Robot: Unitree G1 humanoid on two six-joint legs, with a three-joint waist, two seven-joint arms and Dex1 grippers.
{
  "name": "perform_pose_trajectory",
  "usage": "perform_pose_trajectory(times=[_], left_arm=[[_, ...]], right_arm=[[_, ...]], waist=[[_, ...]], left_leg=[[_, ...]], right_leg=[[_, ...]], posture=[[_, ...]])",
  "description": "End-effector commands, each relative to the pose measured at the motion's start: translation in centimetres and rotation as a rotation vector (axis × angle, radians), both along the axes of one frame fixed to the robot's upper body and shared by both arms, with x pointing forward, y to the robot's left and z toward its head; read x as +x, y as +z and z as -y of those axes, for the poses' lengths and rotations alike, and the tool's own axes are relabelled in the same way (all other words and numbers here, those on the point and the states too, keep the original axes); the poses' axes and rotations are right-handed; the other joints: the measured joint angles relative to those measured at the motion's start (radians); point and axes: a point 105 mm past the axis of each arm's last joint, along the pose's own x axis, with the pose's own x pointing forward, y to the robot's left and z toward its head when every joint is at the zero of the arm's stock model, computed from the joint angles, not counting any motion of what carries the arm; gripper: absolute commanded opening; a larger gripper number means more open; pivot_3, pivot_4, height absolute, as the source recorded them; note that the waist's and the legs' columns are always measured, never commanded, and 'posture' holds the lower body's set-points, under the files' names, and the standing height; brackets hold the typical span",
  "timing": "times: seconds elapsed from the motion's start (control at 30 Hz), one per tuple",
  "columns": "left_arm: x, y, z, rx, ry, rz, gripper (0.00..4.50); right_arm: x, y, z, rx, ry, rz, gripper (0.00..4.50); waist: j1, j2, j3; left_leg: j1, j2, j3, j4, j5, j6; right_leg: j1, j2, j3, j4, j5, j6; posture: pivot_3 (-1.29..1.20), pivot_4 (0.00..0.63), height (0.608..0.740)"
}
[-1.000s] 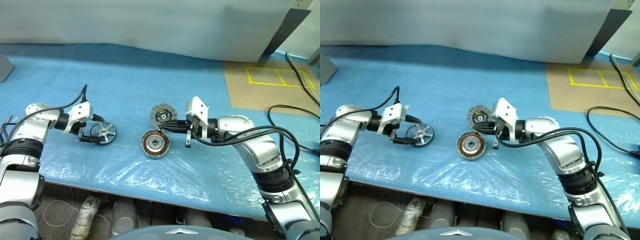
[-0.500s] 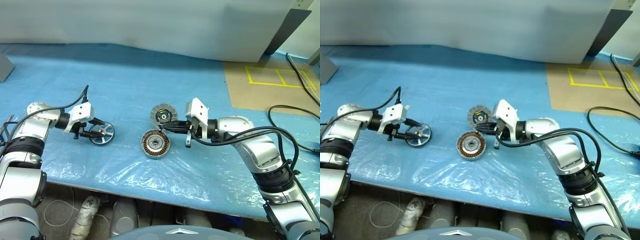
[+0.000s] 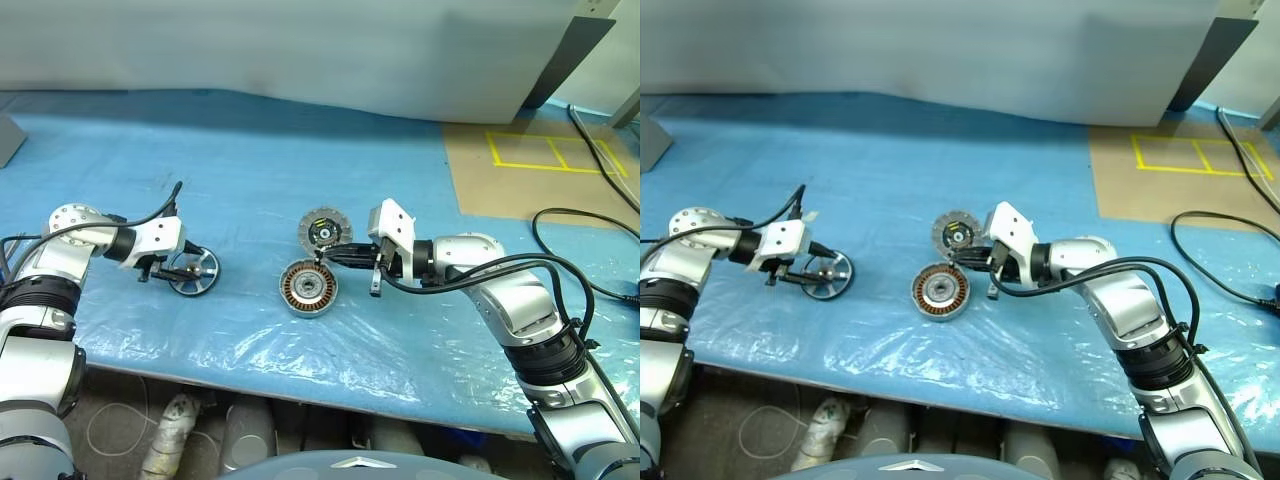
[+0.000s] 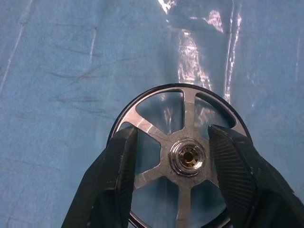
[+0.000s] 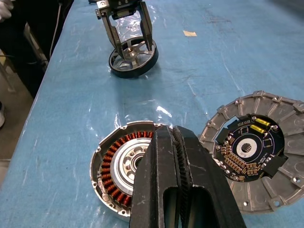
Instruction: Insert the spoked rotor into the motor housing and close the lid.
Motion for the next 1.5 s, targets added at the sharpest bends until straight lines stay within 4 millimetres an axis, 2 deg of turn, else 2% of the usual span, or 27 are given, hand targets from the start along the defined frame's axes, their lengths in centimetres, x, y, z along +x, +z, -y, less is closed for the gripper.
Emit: perform_pose_trajectory(times=[0.03,0.13,0.23,0.3,0.47,0.6,0.8,1.03,1.2,1.5], left_arm=[[-1.4,-1.9,-1.8,0.117,0.0,-0.076,2.46],[-1.3,-1.9,-1.8,0.115,0.007,-0.068,2.46],[-1.4,-2.0,-1.6,0.082,0.009,-0.083,1.88],[-1.4,-2.1,-1.5,0.084,0.012,-0.07,1.32],[-1.8,-2.2,-1.4,0.069,0.0,-0.087,1.24],[-1.4,-1.7,-0.7,0.027,0.007,-0.061,1.24],[-1.1,1.3,2.1,-0.129,-0.043,-0.002,1.24],[-2.3,5.2,6.5,-0.369,-0.088,0.032,1.24],[-3.0,6.2,9.4,-0.46,-0.122,0.025,1.24],[-1.5,8.3,14.6,-0.627,-0.178,-0.007,1.24]], right_arm=[[-0.1,0.4,0.0,0.003,0.007,0.03,0.0],[-0.1,0.3,-0.1,0.001,0.007,0.033,0.0],[0.0,0.3,-0.2,0.001,0.005,0.037,0.0],[0.1,0.3,-0.2,-0.001,0.002,0.04,0.0],[0.2,0.3,-0.1,-0.006,-0.004,0.044,0.0],[0.3,0.3,0.0,-0.009,-0.007,0.044,0.0],[0.3,0.7,0.3,0.01,-0.008,0.031,0.0],[-0.1,2.3,0.9,0.091,-0.018,-0.004,0.0],[-0.3,2.6,1.7,0.1,-0.042,-0.018,0.0],[0.3,2.9,3.6,0.069,-0.138,-0.005,0.0]], waist=[[0.0,0.0,0.0],[0.0,0.001,-0.001],[0.0,0.001,-0.001],[0.001,0.002,-0.001],[0.001,0.005,-0.003],[0.002,0.005,-0.003],[0.004,0.005,-0.003],[0.003,0.004,-0.002],[0.003,0.004,-0.002],[0.003,0.004,-0.002]], left_leg=[[0.0,0.0,0.0,0.0,0.0,0.0],[0.001,0.0,0.0,0.0,0.0,0.0],[0.002,0.0,0.0,0.0,0.0,0.0],[0.002,0.0,0.001,0.0,0.0,0.0],[0.002,0.0,0.001,0.0,0.0,0.0],[0.002,0.0,0.001,-0.001,0.0,0.0],[0.001,0.0,0.002,-0.001,0.0,0.0],[-0.005,0.0,0.001,0.0,0.0,0.0],[-0.005,0.0,0.001,-0.001,0.0,0.0],[-0.006,-0.001,0.001,0.002,0.0,0.0]], right_leg=[[0.0,0.0,0.0,0.0,0.0,0.0],[0.001,0.0,0.0,0.0,0.0,0.0],[0.001,0.0,0.001,0.001,0.0,0.0],[0.001,0.0,0.001,0.001,0.0,0.0],[0.001,-0.001,0.001,0.001,0.0,0.0],[0.001,-0.001,0.002,0.0,0.0,0.0],[0.0,-0.001,0.001,-0.001,0.0,0.0],[-0.004,-0.001,0.0,-0.001,0.0,0.0],[-0.004,-0.001,0.0,-0.001,0.0,0.0],[-0.003,-0.001,0.0,-0.001,0.0,0.0]], posture=[[0.0,0.15,0.74],[0.0,0.15,0.74],[0.0,0.15,0.74],[0.0,0.15,0.74],[0.0,0.15,0.74],[0.0,0.15,0.74],[0.0,0.15,0.74],[0.0,0.15,0.74],[0.0,0.15,0.74],[0.0,0.15,0.74]])
